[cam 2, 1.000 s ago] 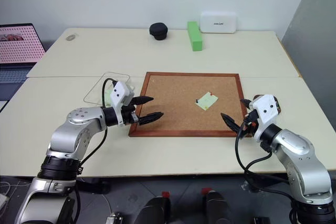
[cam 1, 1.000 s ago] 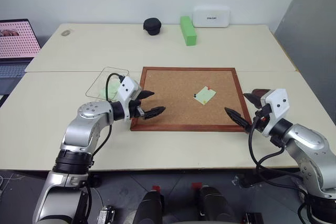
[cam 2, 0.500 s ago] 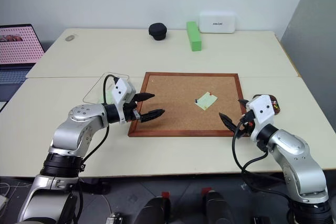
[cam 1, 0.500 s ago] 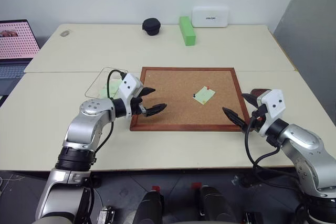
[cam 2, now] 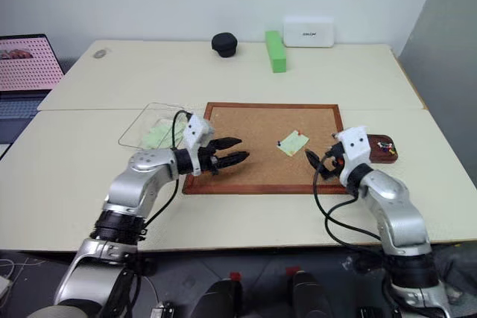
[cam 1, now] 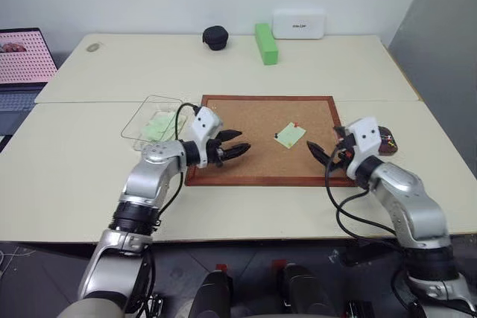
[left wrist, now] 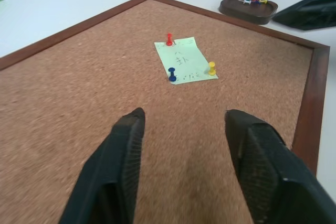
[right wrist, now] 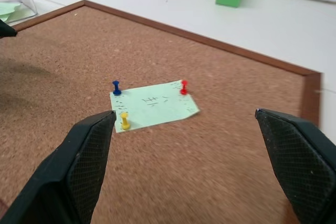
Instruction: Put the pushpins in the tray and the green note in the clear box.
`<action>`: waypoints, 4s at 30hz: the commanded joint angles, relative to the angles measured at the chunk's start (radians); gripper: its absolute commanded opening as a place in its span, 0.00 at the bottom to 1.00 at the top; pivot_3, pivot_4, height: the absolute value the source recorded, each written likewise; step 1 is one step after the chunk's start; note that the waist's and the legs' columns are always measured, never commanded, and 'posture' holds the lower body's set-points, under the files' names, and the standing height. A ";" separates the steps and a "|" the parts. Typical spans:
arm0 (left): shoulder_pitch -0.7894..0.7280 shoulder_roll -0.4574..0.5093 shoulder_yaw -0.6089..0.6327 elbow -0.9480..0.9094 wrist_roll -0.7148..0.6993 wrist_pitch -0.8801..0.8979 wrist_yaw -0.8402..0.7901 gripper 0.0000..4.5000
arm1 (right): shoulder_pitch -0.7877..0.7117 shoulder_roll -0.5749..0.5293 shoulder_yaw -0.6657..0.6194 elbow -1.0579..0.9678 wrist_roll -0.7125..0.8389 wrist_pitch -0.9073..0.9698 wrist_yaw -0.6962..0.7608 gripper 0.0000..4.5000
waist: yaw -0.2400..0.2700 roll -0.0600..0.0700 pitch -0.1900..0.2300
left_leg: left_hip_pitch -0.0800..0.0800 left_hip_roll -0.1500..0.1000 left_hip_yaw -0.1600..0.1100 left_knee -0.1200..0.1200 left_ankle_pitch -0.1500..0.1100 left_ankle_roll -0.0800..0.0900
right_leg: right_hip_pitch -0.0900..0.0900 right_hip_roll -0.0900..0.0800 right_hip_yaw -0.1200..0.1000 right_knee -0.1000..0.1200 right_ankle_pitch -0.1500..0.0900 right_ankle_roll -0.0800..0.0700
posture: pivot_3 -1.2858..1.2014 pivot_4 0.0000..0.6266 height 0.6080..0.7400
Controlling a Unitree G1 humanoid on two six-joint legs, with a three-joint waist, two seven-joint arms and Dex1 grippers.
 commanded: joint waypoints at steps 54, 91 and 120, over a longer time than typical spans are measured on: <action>0.006 -0.076 -0.135 0.221 0.202 0.005 0.005 0.00 | -0.439 0.201 -0.046 0.768 -0.084 -0.293 -0.055 0.02 | -0.003 0.003 -0.002 | 0.010 0.000 0.000 -0.001 0.000 0.000 | 0.008 0.000 0.000 0.001 0.000 0.000 | 0.52 0.24 1.00; 0.006 -0.094 -0.170 0.258 0.210 0.020 -0.046 0.00 | -0.123 -0.065 -0.283 0.263 -0.053 0.041 -0.217 0.02 | -0.001 0.011 -0.009 | 0.009 -0.001 0.001 -0.002 0.000 0.000 | 0.008 0.000 0.001 -0.001 -0.001 0.000 | 0.52 0.24 1.00; -0.003 -0.105 -0.161 0.263 0.214 0.019 -0.038 0.00 | 0.056 -0.116 -0.027 -0.053 0.082 -0.016 0.201 0.88 | 0.003 0.011 -0.011 | 0.008 -0.001 0.000 -0.002 -0.001 0.001 | 0.009 -0.001 0.000 -0.003 -0.002 0.002 | 0.52 0.24 1.00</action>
